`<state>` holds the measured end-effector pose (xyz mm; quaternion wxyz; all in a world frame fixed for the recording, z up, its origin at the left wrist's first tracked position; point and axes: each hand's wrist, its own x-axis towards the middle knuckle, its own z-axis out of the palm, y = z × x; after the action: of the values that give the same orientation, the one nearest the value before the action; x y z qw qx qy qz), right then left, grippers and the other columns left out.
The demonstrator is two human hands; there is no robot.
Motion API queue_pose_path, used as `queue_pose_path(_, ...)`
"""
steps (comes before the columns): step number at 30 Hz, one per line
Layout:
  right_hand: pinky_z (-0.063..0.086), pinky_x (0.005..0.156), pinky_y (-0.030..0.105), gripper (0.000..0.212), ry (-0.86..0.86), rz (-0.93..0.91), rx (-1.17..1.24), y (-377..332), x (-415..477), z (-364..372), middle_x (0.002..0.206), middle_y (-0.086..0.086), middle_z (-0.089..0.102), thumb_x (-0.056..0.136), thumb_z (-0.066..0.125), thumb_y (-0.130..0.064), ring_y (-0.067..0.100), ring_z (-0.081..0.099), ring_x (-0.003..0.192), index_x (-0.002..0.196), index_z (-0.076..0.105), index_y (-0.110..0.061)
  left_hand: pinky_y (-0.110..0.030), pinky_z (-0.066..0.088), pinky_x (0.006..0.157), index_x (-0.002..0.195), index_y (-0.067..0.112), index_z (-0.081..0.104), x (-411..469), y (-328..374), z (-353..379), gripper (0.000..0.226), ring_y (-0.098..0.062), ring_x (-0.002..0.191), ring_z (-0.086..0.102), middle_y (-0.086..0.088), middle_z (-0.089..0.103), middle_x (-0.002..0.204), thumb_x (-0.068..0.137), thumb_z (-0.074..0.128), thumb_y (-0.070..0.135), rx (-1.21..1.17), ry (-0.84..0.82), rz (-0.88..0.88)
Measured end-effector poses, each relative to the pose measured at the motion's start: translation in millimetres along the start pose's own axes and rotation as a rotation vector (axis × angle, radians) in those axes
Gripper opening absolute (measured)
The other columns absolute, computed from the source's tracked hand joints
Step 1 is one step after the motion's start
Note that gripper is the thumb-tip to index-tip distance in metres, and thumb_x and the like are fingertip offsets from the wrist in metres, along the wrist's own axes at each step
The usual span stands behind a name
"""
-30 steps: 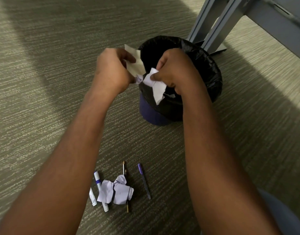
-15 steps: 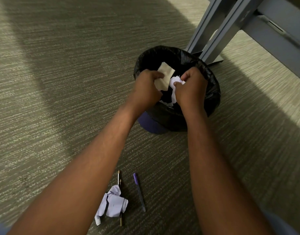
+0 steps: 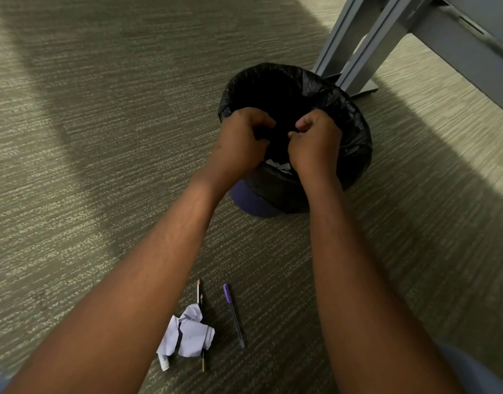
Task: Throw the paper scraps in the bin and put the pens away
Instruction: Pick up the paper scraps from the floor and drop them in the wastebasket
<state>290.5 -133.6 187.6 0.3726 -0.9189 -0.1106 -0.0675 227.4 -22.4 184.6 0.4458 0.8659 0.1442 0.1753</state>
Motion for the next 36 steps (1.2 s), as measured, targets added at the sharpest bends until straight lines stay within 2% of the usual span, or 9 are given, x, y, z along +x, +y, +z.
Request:
queue_pose_path(6, 0.043, 0.062, 0.014, 0.01, 0.007, -0.007, 0.008, -6.5, -3.1, -0.2, 0.097, 0.006, 0.064, 0.086, 0.065, -0.006, 0.013, 0.063, 0.083, 0.093, 0.06, -0.011, -0.025, 0.05, 0.091, 0.106, 0.003, 0.07, -2.6, 2.7, -7.1, 0.031, -0.017, 0.105, 0.064, -0.009, 0.069, 0.114, 0.076, 0.067, -0.002, -0.094, 0.059, -0.028)
queue_pose_path(11, 0.053, 0.071, 0.025, 0.005, 0.057, -0.084, 0.018, -26.8, -10.9, 1.8, 0.094, 0.005, 0.064, 0.087, 0.063, -0.012, 0.014, 0.063, 0.084, 0.09, 0.06, -0.011, -0.026, 0.054, 0.074, 0.094, 0.004, 0.073, -5.1, 4.3, -22.3, 0.017, -0.017, 0.084, 0.068, -0.008, 0.073, 0.092, 0.078, 0.069, 0.005, -0.179, 0.19, -0.091)
queue_pose_path(14, 0.051, 0.072, 0.026, 0.008, 0.06, -0.146, 0.033, -42.6, -22.0, 8.5, 0.093, 0.005, 0.064, 0.089, 0.062, -0.016, 0.015, 0.061, 0.084, 0.09, 0.06, -0.009, -0.023, 0.051, 0.063, 0.083, 0.007, 0.074, -6.4, 1.1, -34.5, 0.01, -0.007, 0.064, 0.062, -0.005, 0.071, 0.078, 0.082, 0.067, 0.015, -0.191, 0.273, -0.122)
queue_pose_path(17, 0.038, 0.063, 0.009, 0.01, 0.08, -0.199, 0.059, -54.2, -35.2, 17.8, 0.089, 0.002, 0.061, 0.09, 0.06, -0.017, 0.011, 0.055, 0.078, 0.087, 0.057, -0.008, -0.034, 0.049, 0.055, 0.075, -0.001, 0.07, -6.4, -6.7, -43.7, 0.037, -0.025, 0.057, 0.059, -0.021, 0.071, 0.075, 0.089, 0.06, 0.031, -0.175, 0.365, -0.171)
queue_pose_path(19, 0.033, 0.06, 0.005, 0.012, 0.098, -0.223, 0.072, -58.9, -44.1, 24.7, 0.084, 0.0, 0.055, 0.09, 0.06, -0.016, 0.008, 0.047, 0.074, 0.083, 0.053, -0.01, -0.04, 0.051, 0.056, 0.076, -0.006, 0.068, -8.4, -13.3, -50.3, 0.05, -0.033, 0.06, 0.063, -0.022, 0.07, 0.072, 0.092, 0.053, 0.039, -0.199, 0.406, -0.215)
queue_pose_path(23, 0.033, 0.059, 0.01, 0.018, 0.058, -0.25, 0.059, -64.2, -62.9, 41.9, 0.082, 0.0, 0.051, 0.09, 0.06, -0.016, 0.007, 0.044, 0.071, 0.08, 0.044, -0.015, -0.03, 0.046, 0.056, 0.079, 0.003, 0.066, -14.8, -36.1, -61.5, 0.047, -0.007, 0.053, 0.056, 0.006, 0.06, 0.06, 0.096, 0.043, 0.041, -0.236, 0.411, -0.267)
queue_pose_path(27, 0.03, 0.061, 0.016, 0.021, 0.014, -0.272, 0.085, -69.0, -78.9, 58.5, 0.082, 0.002, 0.05, 0.09, 0.06, -0.015, 0.011, 0.046, 0.072, 0.078, 0.042, -0.014, -0.018, 0.037, 0.047, 0.089, 0.002, 0.068, -22.8, -61.4, -69.8, 0.052, -0.009, 0.053, 0.054, 0.005, 0.058, 0.062, 0.099, 0.034, 0.041, -0.109, 0.407, -0.375)
queue_pose_path(31, 0.045, 0.069, 0.032, 0.02, -0.039, -0.276, 0.05, -68.7, -90.0, 72.6, 0.086, 0.007, 0.056, 0.089, 0.059, -0.014, 0.019, 0.053, 0.08, 0.079, 0.042, -0.014, -0.026, 0.039, 0.051, 0.086, 0.006, 0.066, -28.5, -77.9, -73.4, 0.048, -0.013, 0.052, 0.052, 0.001, 0.056, 0.061, 0.1, 0.033, 0.038, -0.002, 0.285, -0.461)
queue_pose_path(36, 0.042, 0.074, 0.034, 0.011, -0.175, -0.241, -0.044, -52.9, -109.6, 91.9, 0.093, 0.014, 0.061, 0.09, 0.057, -0.012, 0.026, 0.057, 0.088, 0.084, 0.048, -0.012, -0.037, 0.056, 0.079, 0.087, -0.002, 0.066, -41.0, -104.9, -73.7, 0.027, -0.026, 0.075, 0.066, -0.015, 0.07, 0.093, 0.095, 0.053, 0.02, 0.309, -0.258, -0.683)
